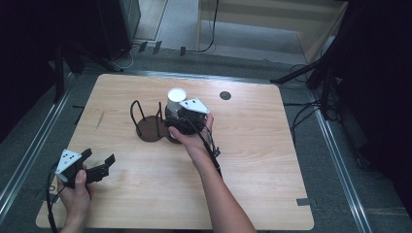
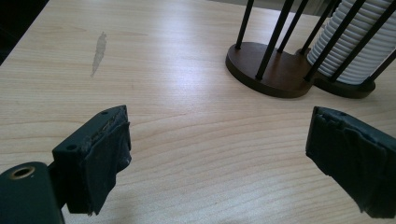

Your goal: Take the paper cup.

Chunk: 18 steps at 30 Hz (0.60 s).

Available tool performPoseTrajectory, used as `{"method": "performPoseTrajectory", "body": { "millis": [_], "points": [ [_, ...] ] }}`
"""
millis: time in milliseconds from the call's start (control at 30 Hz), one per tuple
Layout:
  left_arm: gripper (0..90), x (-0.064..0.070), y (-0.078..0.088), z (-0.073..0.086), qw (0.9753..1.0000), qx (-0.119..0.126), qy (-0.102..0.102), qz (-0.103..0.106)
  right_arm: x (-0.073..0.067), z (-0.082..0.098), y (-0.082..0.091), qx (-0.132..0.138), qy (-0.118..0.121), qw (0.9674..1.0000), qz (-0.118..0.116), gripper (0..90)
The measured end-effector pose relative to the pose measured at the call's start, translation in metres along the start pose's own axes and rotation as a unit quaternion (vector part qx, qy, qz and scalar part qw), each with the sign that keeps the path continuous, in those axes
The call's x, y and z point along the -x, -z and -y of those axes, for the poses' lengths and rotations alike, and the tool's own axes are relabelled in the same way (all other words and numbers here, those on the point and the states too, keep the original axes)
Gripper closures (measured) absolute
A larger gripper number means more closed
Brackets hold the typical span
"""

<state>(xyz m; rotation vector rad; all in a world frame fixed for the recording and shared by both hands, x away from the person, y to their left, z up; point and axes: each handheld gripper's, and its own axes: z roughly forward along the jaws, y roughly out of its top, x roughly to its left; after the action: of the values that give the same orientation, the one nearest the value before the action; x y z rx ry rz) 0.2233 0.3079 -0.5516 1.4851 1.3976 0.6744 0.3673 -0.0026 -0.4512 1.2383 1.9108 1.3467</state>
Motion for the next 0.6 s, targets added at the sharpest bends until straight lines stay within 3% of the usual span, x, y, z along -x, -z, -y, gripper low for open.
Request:
{"method": "performPoseTrajectory", "body": {
  "millis": [467, 600],
  "points": [
    [6.8, 0.0, 0.0, 0.0, 1.0, 0.0, 0.001, 0.001, -0.001, 0.0, -0.012, 0.01, -0.005, 0.9998, 0.016, 21.7],
    [6.8, -0.001, 0.0, 0.0, 1.0, 0.0, 0.002, 0.001, -0.002, 0.001, -0.013, 0.015, 0.005, 0.9997, 0.017, 23.7]
  ]
}}
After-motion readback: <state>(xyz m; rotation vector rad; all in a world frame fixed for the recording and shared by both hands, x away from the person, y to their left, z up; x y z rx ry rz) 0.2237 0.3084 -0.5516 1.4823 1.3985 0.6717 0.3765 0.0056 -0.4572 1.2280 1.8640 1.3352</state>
